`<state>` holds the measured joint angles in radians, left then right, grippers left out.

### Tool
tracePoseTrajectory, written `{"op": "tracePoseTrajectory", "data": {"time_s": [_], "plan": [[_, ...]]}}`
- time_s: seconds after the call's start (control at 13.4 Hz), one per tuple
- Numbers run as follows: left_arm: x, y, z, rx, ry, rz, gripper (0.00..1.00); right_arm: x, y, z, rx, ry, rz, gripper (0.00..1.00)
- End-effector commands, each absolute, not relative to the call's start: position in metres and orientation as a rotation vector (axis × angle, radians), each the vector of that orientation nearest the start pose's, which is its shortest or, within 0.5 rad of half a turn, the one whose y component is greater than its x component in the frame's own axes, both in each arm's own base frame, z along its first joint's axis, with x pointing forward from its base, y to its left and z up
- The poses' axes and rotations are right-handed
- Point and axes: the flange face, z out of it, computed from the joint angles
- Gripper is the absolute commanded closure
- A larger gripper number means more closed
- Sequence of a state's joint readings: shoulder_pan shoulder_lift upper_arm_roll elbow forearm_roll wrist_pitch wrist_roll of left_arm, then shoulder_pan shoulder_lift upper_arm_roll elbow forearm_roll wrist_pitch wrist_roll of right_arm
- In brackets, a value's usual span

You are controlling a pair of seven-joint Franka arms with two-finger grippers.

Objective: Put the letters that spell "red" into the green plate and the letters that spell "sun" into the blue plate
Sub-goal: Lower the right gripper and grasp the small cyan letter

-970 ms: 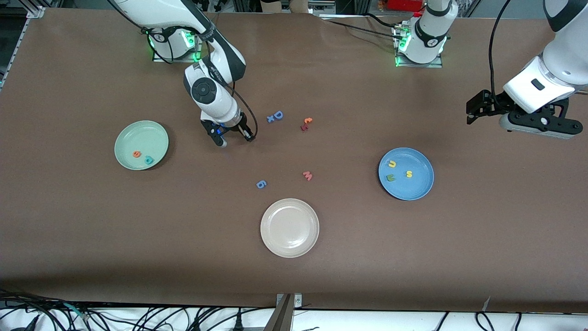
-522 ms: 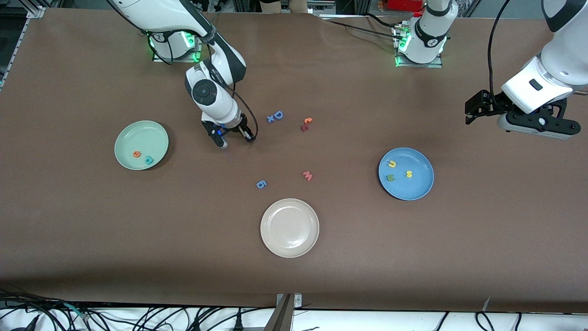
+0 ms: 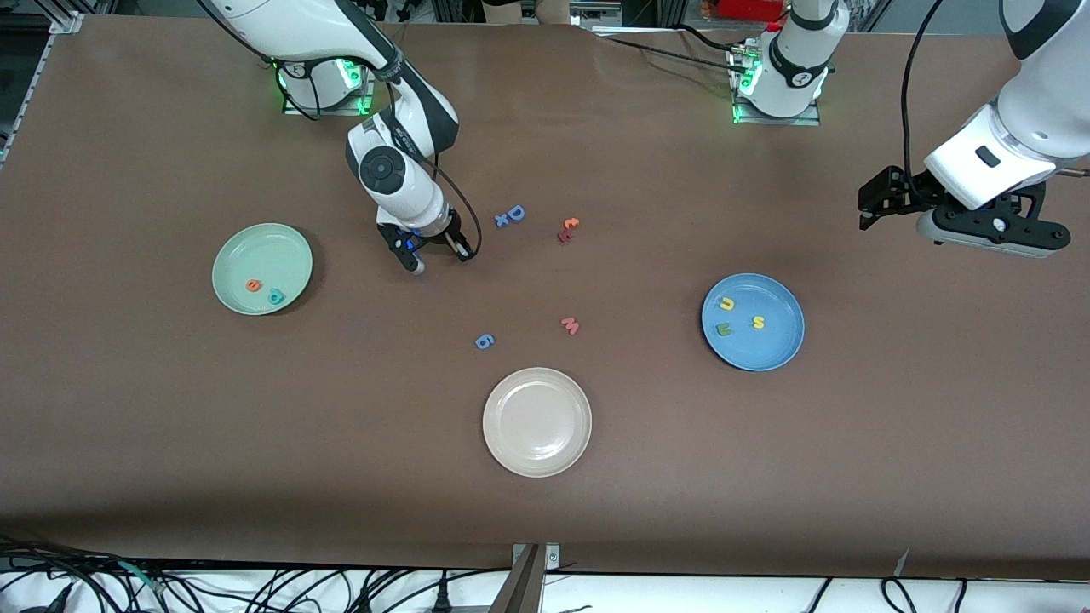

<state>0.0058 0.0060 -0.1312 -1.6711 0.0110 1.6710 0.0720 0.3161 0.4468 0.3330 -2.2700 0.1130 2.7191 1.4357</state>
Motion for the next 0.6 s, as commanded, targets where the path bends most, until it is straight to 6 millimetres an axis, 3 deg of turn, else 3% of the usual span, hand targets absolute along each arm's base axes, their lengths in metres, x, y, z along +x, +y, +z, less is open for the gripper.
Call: {"op": "tracePoseTrajectory", "data": {"time_s": [0.0, 0.22, 0.37, 0.52], "plan": [[0.561, -0.071, 0.587, -3.135, 0.349, 0.01, 0.0, 0.421, 0.326, 0.166, -2.695, 1.355, 0.218, 1.0], [0.56, -0.072, 0.587, -3.135, 0.351, 0.012, 0.0, 0.427, 0.327, 0.177, -2.684, 1.351, 0.2, 1.0], [0.56, -0.072, 0.587, -3.135, 0.351, 0.012, 0.0, 0.438, 0.324, 0.202, -2.692, 1.346, 0.176, 1.0], [0.56, -0.072, 0.587, -3.135, 0.351, 0.012, 0.0, 0.465, 0.304, 0.239, -2.753, 1.336, 0.17, 1.0]]}}
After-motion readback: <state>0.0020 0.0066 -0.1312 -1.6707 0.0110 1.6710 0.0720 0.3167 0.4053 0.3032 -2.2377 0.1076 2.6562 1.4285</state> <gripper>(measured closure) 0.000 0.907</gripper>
